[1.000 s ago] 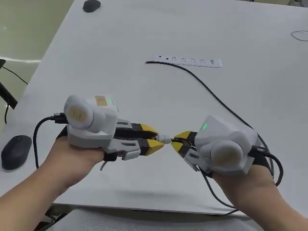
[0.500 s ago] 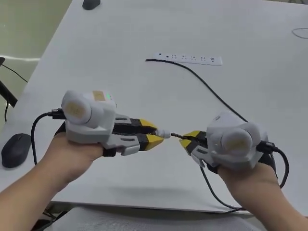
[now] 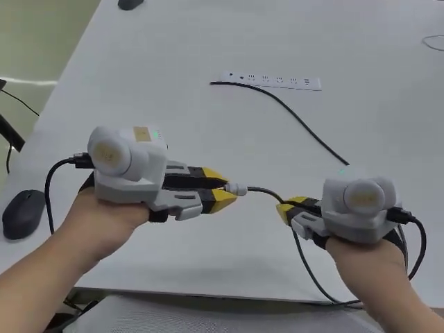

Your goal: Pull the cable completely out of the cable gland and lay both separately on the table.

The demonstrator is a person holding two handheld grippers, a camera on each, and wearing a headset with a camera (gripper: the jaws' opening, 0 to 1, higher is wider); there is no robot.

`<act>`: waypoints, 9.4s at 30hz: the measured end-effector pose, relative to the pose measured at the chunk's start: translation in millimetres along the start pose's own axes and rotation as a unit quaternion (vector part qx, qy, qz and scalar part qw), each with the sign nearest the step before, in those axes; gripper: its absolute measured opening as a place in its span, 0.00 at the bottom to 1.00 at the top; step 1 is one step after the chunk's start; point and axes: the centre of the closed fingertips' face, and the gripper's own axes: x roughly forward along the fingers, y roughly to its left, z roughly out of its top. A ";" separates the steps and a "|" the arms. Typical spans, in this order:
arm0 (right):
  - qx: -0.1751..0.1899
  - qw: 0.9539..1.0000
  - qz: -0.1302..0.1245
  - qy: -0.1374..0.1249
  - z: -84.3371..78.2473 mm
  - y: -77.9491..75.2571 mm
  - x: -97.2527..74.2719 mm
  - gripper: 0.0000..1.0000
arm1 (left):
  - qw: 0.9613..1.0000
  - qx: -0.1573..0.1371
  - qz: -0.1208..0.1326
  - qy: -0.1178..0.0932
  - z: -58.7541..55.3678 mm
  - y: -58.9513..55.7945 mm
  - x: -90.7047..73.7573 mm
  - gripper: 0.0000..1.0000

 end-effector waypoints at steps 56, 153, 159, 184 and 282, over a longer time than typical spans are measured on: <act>-0.356 0.931 0.063 -0.041 62.1 87.7 -14.0 0.07 | 1.000 -0.006 -0.003 -0.003 2.6 -1.1 -4.6 0.15; -0.215 0.973 0.081 -0.018 38.2 61.0 -19.1 0.27 | 0.999 -0.025 0.000 -0.020 2.6 -3.4 -12.4 0.15; -0.310 0.945 0.099 -0.029 50.8 87.9 -18.8 0.22 | 0.999 -0.027 -0.001 -0.021 3.5 -3.3 -12.5 0.15; -0.310 0.945 0.102 -0.037 45.9 89.6 -5.0 0.00 | 0.999 -0.026 -0.008 -0.022 4.5 -5.1 -10.0 0.15; -0.304 0.950 0.065 0.024 108.7 99.8 113.8 0.00 | 0.997 -0.074 -0.026 -0.021 -122.6 40.8 -37.8 0.15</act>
